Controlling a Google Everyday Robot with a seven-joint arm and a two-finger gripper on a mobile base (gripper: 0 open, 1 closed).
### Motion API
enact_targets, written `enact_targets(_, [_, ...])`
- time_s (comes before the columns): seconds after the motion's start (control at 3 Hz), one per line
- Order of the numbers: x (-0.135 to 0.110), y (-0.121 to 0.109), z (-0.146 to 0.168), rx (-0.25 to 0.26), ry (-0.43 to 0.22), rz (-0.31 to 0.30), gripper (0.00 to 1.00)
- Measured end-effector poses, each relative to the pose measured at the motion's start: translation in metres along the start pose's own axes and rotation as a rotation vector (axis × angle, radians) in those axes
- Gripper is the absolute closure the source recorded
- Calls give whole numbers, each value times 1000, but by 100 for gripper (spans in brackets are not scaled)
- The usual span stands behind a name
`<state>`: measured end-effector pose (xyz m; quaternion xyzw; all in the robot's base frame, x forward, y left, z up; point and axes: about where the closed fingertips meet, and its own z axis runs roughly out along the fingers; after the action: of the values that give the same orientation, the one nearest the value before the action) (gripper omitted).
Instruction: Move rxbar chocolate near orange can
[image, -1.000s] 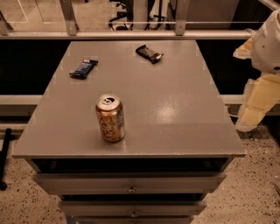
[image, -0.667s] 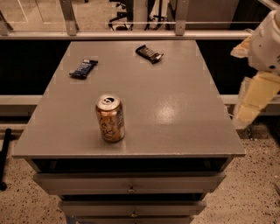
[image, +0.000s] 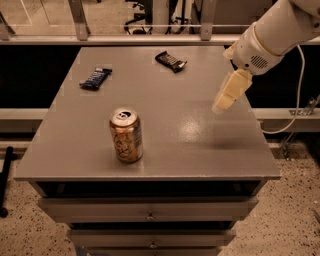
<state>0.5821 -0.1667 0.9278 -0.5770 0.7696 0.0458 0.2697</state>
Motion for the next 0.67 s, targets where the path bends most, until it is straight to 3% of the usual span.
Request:
enact_targets(0.33, [0, 0, 0, 0, 0, 0, 0])
enact_targets(0.67, [-7, -9, 20, 8, -35, 28, 0])
